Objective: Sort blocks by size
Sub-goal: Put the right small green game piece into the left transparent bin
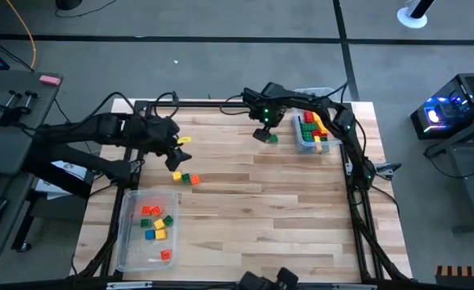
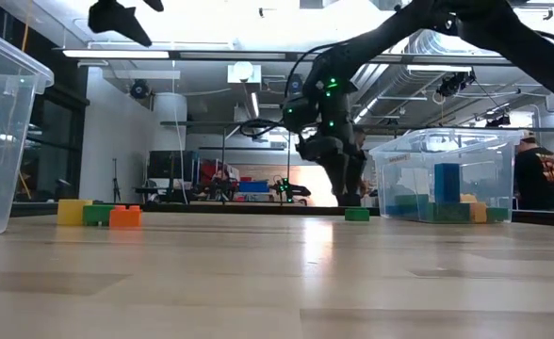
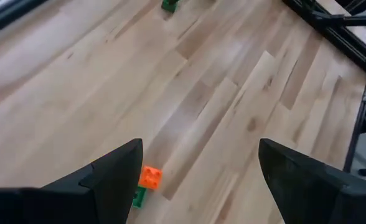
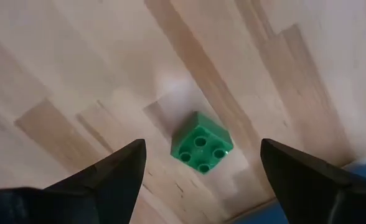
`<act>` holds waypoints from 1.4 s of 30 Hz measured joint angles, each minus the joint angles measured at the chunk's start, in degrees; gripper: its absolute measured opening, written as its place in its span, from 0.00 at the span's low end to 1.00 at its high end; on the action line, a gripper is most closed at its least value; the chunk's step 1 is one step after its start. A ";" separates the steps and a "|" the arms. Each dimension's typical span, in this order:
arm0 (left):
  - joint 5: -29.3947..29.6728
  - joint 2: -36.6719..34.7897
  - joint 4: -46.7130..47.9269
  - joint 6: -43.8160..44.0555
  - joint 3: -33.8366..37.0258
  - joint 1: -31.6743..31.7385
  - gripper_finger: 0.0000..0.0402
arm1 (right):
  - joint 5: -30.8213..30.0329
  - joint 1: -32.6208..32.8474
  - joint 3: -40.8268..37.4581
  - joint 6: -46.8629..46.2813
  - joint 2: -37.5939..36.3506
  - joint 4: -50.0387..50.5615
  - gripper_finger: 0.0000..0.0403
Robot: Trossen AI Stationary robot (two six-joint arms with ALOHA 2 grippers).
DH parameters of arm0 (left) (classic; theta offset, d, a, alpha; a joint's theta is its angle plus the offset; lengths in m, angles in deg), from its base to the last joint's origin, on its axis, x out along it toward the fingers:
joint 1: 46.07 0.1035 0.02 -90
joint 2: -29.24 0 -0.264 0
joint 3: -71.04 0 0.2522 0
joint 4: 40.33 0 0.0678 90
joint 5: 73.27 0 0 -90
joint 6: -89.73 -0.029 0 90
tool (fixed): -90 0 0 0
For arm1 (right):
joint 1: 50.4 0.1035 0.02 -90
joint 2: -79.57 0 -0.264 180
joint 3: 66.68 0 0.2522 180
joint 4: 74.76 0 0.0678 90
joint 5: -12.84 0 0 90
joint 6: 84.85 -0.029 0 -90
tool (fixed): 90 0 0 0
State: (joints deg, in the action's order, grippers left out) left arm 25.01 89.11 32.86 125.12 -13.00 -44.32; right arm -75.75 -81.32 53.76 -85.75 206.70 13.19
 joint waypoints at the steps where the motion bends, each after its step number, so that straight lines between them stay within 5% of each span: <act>1: -0.05 0.23 -0.26 -1.11 0.00 0.28 0.76 | -0.27 0.01 0.00 -1.39 0.24 -0.06 0.77; 10: -1.41 2.61 -0.18 -7.66 0.00 2.30 0.76 | -6.75 0.27 0.00 -5.78 0.77 2.41 0.77; 32: -3.54 3.13 -0.16 -10.09 0.02 3.49 0.76 | 0.59 -0.58 -0.68 -19.08 1.16 1.04 0.77; 42: -3.58 3.13 -0.14 -12.03 0.02 3.49 0.76 | 0.13 -0.56 -3.29 -17.17 1.16 0.23 0.77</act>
State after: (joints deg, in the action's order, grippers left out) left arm 21.42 92.24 32.72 113.09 -12.98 -40.83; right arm -75.62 -81.88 50.46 -102.93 207.85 13.42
